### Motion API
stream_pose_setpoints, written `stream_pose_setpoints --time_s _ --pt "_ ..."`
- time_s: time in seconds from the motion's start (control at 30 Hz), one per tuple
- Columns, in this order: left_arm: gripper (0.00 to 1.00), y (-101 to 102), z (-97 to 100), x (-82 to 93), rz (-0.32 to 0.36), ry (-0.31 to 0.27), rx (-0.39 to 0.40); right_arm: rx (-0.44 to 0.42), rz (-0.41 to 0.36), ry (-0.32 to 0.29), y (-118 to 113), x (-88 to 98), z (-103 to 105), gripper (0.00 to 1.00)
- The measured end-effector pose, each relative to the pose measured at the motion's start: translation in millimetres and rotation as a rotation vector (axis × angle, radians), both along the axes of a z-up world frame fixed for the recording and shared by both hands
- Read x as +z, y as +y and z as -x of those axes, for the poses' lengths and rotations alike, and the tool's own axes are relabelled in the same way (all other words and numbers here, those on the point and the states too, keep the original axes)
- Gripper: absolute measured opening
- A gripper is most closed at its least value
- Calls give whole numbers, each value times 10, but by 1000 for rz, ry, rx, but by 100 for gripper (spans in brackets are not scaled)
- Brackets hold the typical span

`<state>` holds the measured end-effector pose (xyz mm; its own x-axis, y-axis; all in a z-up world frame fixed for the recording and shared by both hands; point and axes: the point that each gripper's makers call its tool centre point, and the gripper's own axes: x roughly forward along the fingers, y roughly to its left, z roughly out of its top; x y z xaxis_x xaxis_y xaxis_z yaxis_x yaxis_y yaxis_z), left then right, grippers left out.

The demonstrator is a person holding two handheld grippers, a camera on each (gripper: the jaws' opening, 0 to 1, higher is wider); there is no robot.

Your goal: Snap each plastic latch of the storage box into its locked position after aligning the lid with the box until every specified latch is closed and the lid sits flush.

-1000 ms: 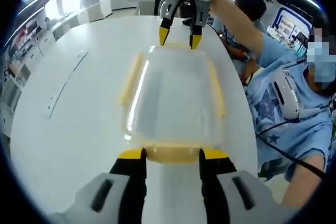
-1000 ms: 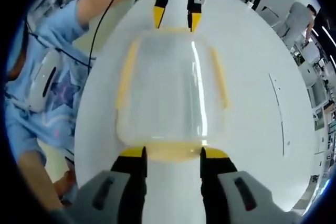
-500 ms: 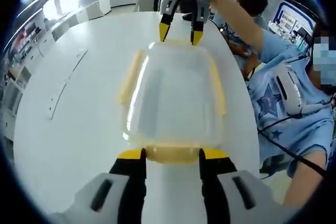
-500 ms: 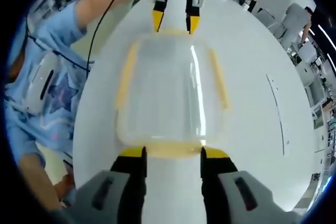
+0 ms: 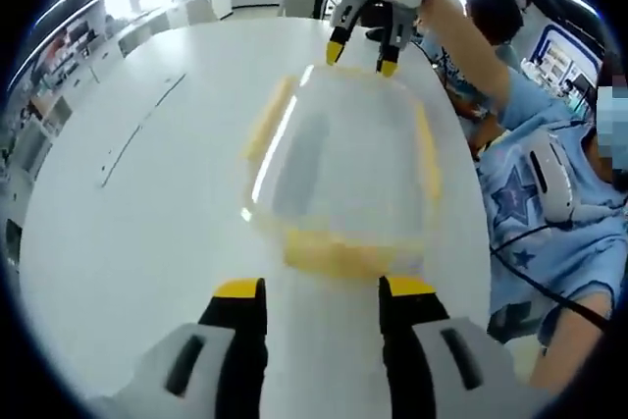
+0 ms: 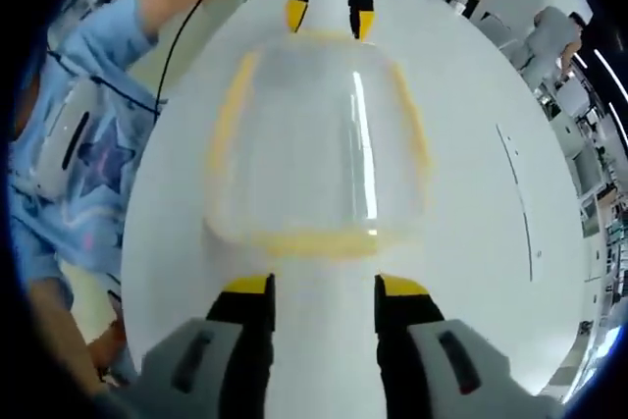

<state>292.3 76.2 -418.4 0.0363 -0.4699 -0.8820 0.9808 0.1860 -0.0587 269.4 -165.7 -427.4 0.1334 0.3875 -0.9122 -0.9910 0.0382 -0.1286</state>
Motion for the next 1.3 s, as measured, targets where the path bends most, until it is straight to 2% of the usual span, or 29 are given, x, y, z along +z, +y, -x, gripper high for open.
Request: stream_pose_setpoints --time_s 0.03,0.07,0.13,0.23,0.27,0.37,0.43,0.5,0.63,0.73,0.83,1.03,1.07,1.17,1.23,1.3 --pt "27 64 -33 -20 -21 -21 1 -2 -6 -13 -5 8 -19 39" --pt "27 93 -43 -24 -16 -27 11 -4 -9 -27 -18 16 -27 37" --pt "25 91 -96 56 38 -58 41 -5 -12 -45 -40 24 -39 33" --pt "17 49 -221 263 108 -170 44 -19 7 -77 -133 26 -116 28" --pt "13 33 -236 312 121 -189 44 -24 16 -90 -159 28 -130 27" --pt "6 -122 -270 512 177 -259 41 -44 -16 -140 -163 93 -197 21" --pt "0 -281 -219 614 193 -272 25 -65 -90 -161 -104 181 -222 18" --pt "0 -448 -182 676 197 -280 11 -50 -104 -154 -109 199 -162 15" --pt "0 -773 -49 684 168 -250 -63 -48 -158 -166 -55 246 -116 12" --pt "0 -986 68 590 88 -203 -121 -73 -222 -195 -29 302 -129 10" --pt "0 -1186 194 464 17 -138 -182 -77 -236 -210 -57 278 -98 10" --pt "0 -1329 201 373 -68 -102 -205 -137 -312 -286 -61 325 -137 10" --pt "0 -1296 202 335 -105 -104 -208 -133 -313 -296 -67 309 -115 10" --pt "0 -1321 199 353 -113 -115 -215 -130 -324 -327 -61 286 -88 10" --pt "0 -1318 195 341 -139 -105 -216 -163 -375 -366 -48 323 -130 10" --pt "0 -1302 205 332 -168 -61 -180 -197 -418 -411 -55 372 -178 10"
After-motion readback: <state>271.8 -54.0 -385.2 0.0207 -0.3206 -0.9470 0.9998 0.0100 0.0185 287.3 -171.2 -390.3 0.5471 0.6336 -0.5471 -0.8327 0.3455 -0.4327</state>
